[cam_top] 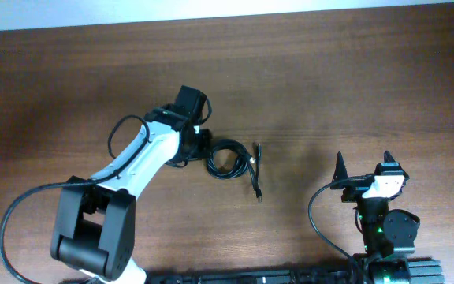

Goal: Untangle cables

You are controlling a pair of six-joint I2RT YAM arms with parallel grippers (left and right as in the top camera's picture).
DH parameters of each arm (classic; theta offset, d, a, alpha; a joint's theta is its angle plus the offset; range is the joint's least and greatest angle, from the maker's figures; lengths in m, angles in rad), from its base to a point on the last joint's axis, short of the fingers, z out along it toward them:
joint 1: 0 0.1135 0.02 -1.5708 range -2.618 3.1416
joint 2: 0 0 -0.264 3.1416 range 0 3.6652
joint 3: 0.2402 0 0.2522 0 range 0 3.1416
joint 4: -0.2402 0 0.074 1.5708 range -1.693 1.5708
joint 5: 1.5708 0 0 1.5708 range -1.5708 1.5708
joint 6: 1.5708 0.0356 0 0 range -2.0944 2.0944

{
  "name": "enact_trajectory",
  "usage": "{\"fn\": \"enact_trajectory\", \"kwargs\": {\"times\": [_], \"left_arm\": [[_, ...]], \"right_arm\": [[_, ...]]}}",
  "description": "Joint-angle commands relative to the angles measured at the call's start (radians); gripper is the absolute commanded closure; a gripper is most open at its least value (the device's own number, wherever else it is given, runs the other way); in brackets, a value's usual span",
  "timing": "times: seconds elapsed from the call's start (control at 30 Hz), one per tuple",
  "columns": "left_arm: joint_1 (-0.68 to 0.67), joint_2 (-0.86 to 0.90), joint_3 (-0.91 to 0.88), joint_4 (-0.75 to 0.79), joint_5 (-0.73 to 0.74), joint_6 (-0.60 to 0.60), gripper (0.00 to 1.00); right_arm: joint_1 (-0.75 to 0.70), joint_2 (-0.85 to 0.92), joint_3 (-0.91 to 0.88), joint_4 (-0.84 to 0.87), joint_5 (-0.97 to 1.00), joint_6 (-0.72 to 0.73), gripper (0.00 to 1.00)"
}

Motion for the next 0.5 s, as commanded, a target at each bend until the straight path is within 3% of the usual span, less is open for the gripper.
{"fn": "enact_trajectory", "kwargs": {"times": [0.0,0.03,0.17,0.23,0.27,0.33,0.47], "left_arm": [[0.003,-0.018,-0.029,-0.005,0.035,-0.05,0.08],[0.003,-0.018,-0.029,-0.002,0.044,-0.051,0.01],[-0.044,-0.018,-0.066,0.01,0.082,-0.063,0.01],[-0.072,-0.018,-0.108,0.014,-0.055,-0.18,0.0],[-0.077,-0.018,-0.121,0.034,-0.071,-0.182,0.0],[-0.078,-0.018,-0.155,0.082,-0.069,-0.182,0.11],[-0.129,-0.003,-0.221,0.148,-0.07,-0.182,0.12]], "right_arm": [[0.009,-0.006,-0.008,-0.002,0.002,-0.003,0.01],[0.009,-0.006,-0.008,-0.002,0.002,-0.003,0.01],[0.009,-0.006,-0.008,-0.002,0.002,-0.003,0.01],[0.009,-0.006,-0.008,-0.002,0.002,-0.003,0.01],[0.009,-0.006,-0.008,-0.002,0.002,-0.003,0.01],[0.009,-0.006,-0.008,-0.002,0.002,-0.003,0.01],[0.009,-0.006,-0.008,-0.002,0.002,-0.003,0.01]]}}
